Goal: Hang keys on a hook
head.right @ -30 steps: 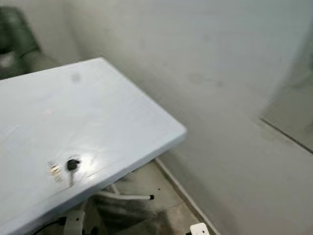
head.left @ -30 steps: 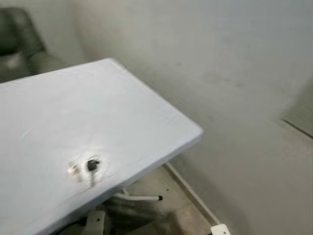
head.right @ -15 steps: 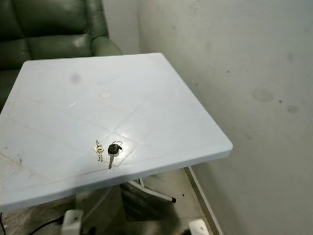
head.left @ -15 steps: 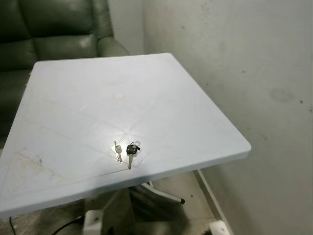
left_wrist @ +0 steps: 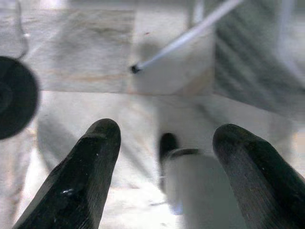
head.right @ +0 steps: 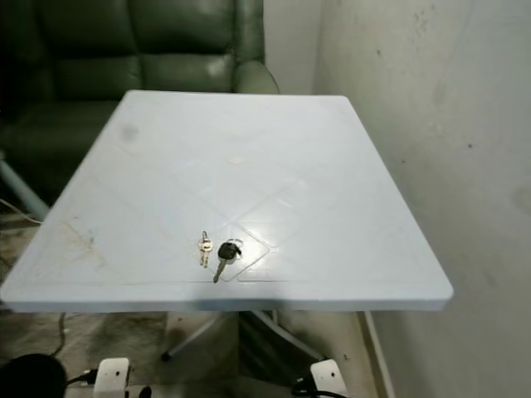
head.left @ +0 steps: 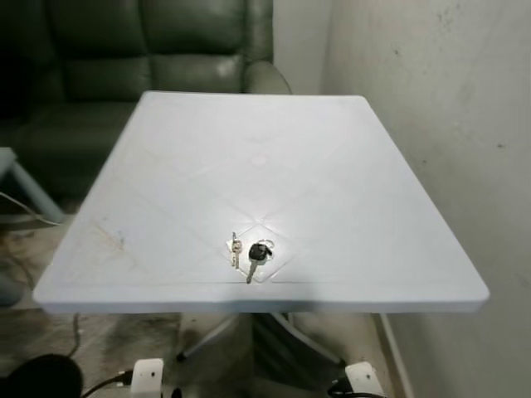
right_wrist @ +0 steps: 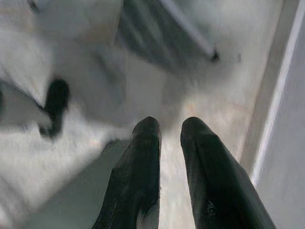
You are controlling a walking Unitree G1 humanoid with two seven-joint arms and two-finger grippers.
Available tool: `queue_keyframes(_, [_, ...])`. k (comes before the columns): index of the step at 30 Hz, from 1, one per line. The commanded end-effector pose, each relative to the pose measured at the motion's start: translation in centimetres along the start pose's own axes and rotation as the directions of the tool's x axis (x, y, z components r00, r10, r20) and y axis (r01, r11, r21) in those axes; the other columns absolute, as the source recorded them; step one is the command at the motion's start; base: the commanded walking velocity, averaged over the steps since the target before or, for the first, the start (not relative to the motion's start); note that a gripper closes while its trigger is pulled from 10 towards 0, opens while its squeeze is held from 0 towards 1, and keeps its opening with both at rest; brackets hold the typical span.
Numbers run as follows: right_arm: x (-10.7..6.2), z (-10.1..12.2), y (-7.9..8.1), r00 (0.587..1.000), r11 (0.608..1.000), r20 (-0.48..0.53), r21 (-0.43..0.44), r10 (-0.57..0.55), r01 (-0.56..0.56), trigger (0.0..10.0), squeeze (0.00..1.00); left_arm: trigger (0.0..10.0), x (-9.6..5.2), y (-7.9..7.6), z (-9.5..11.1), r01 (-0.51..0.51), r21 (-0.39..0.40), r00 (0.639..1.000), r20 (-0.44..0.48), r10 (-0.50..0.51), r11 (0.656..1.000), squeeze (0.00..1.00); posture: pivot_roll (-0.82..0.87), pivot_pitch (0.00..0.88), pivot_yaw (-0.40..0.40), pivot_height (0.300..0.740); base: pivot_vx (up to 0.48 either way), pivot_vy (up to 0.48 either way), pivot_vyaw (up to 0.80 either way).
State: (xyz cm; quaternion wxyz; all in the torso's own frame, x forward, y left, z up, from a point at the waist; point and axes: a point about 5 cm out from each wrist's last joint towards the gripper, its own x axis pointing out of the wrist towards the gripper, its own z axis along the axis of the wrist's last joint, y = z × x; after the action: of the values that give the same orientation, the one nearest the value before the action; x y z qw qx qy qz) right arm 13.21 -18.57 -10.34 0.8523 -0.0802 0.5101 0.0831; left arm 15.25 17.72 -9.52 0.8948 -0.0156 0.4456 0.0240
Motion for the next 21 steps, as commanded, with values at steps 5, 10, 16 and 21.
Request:
queue_keyframes(5, [0.06,0.08,0.17,1.000,1.000,-0.003,0.014,0.004,-0.004,10.0,0.00,10.0,-0.06,0.50,-0.02,-0.005,0.019,1.000,0.000,0.005,1.000,0.00,-0.07,0.000,-0.021,0.728,0.000,0.000,0.00])
queue_keyframes(10, [0.04,0.09,0.04,1.000,1.000,-0.003,0.021,0.002,-0.002,10.0,0.00,10.0,-0.04,0.42,0.05,0.000,0.012,1.000,0.004,0.000,1.000,0.00,-0.07,0.000,-0.021,0.728,0.000,0.000,0.00])
queue_keyframes(16, [-0.02,-0.02,-0.22,1.000,1.000,-0.004,0.027,-0.001,0.001,10.0,0.00,10.0,0.00,0.37,0.21,-0.002,0.002,1.000,0.011,0.002,1.000,0.00,-0.07,0.000,-0.021,0.728,0.000,0.000,0.00])
queue_keyframes(21, [-0.02,0.03,-0.23,1.000,1.000,-0.001,0.026,-0.001,0.001,10.0,0.00,10.0,0.03,0.36,0.30,-0.004,0.000,1.000,0.014,0.004,1.000,0.00,-0.07,0.000,-0.023,0.728,0.000,0.000,0.00])
